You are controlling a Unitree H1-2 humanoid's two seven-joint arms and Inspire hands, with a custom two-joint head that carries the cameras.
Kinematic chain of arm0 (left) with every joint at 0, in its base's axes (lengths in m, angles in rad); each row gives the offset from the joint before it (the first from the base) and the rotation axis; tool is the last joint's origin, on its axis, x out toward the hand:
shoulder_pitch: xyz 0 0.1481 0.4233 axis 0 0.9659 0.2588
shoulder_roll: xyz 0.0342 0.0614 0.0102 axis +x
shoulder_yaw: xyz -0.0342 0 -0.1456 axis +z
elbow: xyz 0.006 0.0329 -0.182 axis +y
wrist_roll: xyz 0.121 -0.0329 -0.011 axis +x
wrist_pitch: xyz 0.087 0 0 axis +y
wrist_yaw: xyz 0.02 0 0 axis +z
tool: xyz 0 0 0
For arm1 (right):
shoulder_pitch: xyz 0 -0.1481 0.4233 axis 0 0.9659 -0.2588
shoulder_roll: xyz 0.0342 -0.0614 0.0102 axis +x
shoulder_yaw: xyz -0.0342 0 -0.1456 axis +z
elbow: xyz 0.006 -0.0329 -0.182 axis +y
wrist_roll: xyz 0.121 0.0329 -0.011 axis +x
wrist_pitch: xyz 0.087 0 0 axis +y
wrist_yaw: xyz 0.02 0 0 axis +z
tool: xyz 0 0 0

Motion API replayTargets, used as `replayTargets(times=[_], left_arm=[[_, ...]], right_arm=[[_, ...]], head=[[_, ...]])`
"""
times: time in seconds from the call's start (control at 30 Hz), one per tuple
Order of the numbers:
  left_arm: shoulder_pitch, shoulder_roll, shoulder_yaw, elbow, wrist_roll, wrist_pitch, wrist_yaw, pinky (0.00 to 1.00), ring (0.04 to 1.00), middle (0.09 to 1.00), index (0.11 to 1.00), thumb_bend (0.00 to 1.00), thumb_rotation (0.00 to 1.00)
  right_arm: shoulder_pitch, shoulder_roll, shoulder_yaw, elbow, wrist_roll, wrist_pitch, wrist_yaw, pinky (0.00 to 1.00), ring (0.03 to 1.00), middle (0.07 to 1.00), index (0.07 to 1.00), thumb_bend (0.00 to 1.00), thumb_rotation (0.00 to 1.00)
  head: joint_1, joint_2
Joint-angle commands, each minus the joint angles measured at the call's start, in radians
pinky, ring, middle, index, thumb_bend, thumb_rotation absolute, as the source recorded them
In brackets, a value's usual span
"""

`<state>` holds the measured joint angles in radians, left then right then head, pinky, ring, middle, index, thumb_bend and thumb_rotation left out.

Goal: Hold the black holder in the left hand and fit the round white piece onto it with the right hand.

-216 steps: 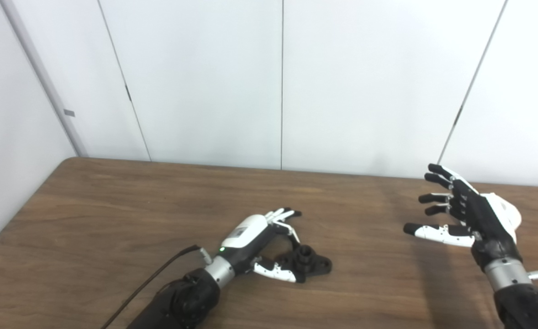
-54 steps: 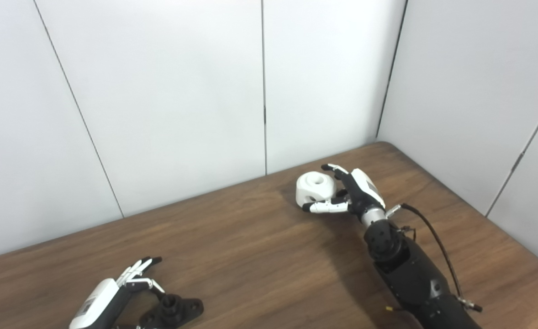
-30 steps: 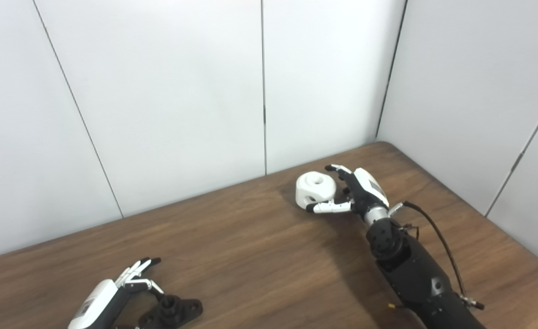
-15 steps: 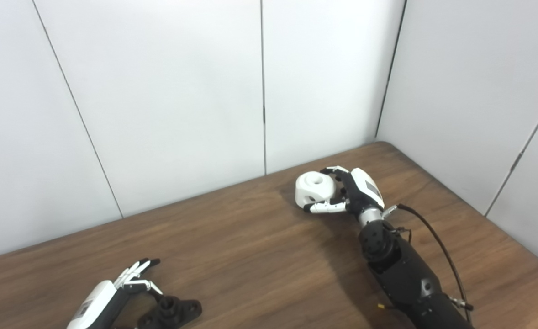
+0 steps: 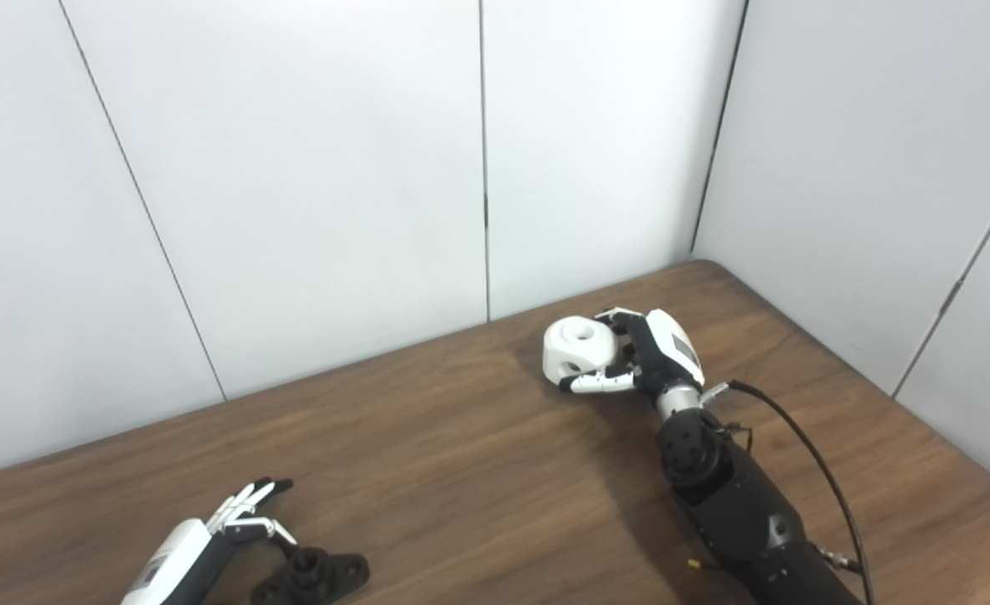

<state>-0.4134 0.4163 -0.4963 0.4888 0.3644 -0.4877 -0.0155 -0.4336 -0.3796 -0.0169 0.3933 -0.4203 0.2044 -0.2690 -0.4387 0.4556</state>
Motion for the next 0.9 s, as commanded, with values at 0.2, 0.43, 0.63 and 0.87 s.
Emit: replayTargets(times=[0.2, 0.43, 0.63, 0.87], left_arm=[[0.123, 0.032, -0.04, 0.061, 0.023, 0.018, -0.01, 1.0, 1.0, 0.948, 0.483, 0.52, 0.06], [0.123, 0.029, -0.045, 0.059, 0.031, 0.018, -0.008, 1.0, 1.0, 0.948, 0.483, 0.52, 0.06], [0.12, 0.024, -0.043, 0.062, 0.031, 0.018, -0.01, 1.0, 1.0, 0.948, 0.483, 0.52, 0.06], [0.12, 0.014, -0.032, 0.064, 0.03, 0.019, -0.016, 1.0, 1.0, 0.949, 0.483, 0.52, 0.06]], right_arm=[[-0.046, 0.035, -0.024, 0.023, 0.004, -0.077, -0.102, 0.68, 0.773, 0.787, 0.492, 0.54, 0.14], [-0.059, 0.069, -0.038, 0.056, 0.005, -0.121, -0.193, 0.64, 0.725, 0.738, 0.48, 0.52, 0.14], [-0.061, 0.078, -0.041, 0.059, 0.013, -0.14, -0.201, 0.64, 0.725, 0.735, 0.481, 0.52, 0.13], [-0.043, 0.088, -0.051, -0.047, 0.077, -0.103, -0.123, 0.68, 0.747, 0.733, 0.48, 0.52, 0.13]], head=[[0.0, 0.002], [0.003, 0.004], [0.017, 0.006], [0.053, 0.013]])
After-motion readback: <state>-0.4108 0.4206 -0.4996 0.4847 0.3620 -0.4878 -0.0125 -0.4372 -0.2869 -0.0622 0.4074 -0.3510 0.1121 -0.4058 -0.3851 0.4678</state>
